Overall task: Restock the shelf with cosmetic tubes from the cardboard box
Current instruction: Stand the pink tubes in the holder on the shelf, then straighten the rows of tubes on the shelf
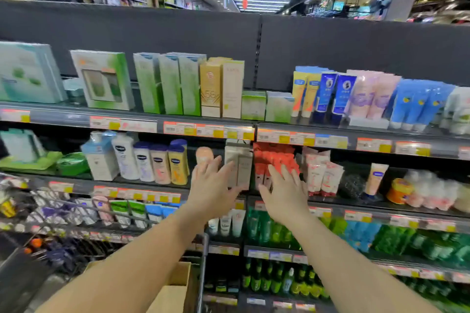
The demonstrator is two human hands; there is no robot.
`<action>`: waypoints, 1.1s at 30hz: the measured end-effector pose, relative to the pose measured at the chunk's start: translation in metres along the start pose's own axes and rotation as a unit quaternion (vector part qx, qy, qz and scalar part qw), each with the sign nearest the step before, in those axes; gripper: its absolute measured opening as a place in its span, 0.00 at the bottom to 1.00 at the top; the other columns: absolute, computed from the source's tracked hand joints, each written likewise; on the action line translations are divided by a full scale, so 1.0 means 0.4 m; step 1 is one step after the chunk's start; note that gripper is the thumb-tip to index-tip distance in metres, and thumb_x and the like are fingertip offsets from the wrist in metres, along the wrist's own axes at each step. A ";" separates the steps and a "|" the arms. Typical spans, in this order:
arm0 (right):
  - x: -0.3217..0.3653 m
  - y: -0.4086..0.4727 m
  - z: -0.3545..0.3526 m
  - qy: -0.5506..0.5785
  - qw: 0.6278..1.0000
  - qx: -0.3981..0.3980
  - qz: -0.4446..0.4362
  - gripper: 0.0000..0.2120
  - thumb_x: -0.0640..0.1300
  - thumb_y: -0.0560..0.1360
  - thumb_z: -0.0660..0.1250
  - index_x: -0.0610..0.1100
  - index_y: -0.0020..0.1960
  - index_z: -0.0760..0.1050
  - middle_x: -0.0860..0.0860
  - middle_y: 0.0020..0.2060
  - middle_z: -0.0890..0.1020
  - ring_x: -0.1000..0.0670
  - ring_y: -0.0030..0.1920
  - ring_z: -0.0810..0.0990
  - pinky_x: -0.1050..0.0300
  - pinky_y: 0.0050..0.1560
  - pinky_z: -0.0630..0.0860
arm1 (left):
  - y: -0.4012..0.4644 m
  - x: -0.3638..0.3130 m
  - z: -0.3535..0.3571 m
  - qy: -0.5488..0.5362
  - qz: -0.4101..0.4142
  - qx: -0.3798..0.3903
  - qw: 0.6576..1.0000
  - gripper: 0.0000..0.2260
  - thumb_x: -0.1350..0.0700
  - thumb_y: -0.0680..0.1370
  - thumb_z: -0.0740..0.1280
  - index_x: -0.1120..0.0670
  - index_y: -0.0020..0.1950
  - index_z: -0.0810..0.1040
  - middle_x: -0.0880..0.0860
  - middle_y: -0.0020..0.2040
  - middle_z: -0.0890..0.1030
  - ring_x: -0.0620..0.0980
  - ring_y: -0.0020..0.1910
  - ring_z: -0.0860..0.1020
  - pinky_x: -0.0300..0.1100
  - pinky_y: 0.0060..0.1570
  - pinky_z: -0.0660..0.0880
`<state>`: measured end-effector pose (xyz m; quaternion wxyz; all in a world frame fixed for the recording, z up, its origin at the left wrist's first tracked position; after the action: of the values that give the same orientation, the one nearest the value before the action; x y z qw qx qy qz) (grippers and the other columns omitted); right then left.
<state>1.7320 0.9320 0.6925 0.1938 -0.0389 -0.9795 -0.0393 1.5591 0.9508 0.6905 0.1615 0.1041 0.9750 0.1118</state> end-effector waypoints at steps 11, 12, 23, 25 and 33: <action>0.451 -0.005 0.442 0.009 0.990 0.128 -0.051 0.29 0.58 0.81 0.55 0.54 0.78 0.50 0.52 0.78 0.51 0.47 0.78 0.46 0.45 0.76 0.51 | -0.194 0.699 0.017 0.050 -0.074 0.027 0.996 0.30 0.39 0.77 0.63 0.50 0.75 0.64 0.56 0.74 0.66 0.57 0.74 0.61 0.52 0.73 0.57; 0.490 -0.004 0.497 0.012 0.989 0.139 -0.048 0.29 0.58 0.81 0.55 0.53 0.78 0.51 0.51 0.78 0.52 0.47 0.78 0.47 0.46 0.76 0.51 | -0.208 0.774 0.031 0.056 -0.084 0.043 0.994 0.30 0.39 0.76 0.62 0.50 0.75 0.65 0.56 0.74 0.67 0.57 0.74 0.61 0.52 0.74 0.58; 0.627 -0.092 0.962 0.022 0.956 0.281 0.077 0.28 0.56 0.81 0.55 0.52 0.78 0.54 0.51 0.78 0.55 0.46 0.77 0.50 0.47 0.76 0.51 | -0.370 1.220 0.303 -0.040 -0.174 0.212 0.961 0.25 0.51 0.71 0.69 0.57 0.67 0.74 0.61 0.62 0.77 0.63 0.60 0.76 0.52 0.59 0.73; 0.594 -0.111 1.019 0.007 0.953 0.287 0.096 0.27 0.55 0.80 0.56 0.52 0.77 0.55 0.50 0.77 0.57 0.46 0.77 0.52 0.48 0.76 0.52 | -0.406 1.237 0.392 -0.058 -0.192 0.247 0.948 0.23 0.51 0.72 0.70 0.54 0.66 0.74 0.58 0.61 0.78 0.60 0.57 0.76 0.49 0.55 0.73; 0.487 -0.202 1.282 0.002 0.932 0.342 0.119 0.27 0.54 0.80 0.57 0.50 0.77 0.57 0.51 0.75 0.62 0.48 0.76 0.57 0.51 0.76 0.55 | -0.565 1.290 0.717 -0.107 -0.329 0.339 0.875 0.29 0.51 0.78 0.64 0.45 0.76 0.56 0.50 0.73 0.65 0.53 0.71 0.66 0.48 0.71 0.63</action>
<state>1.3518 0.9107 0.2893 0.2006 -0.0865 -0.9215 0.3212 1.1405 0.9117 0.2185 0.2471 -0.1626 0.9078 -0.2973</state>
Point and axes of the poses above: each hand's wrist, its own y-axis towards the middle knuckle, its own z-axis out of the palm, x = y × z, the point moved 1 cm from there along y, towards the middle knuckle
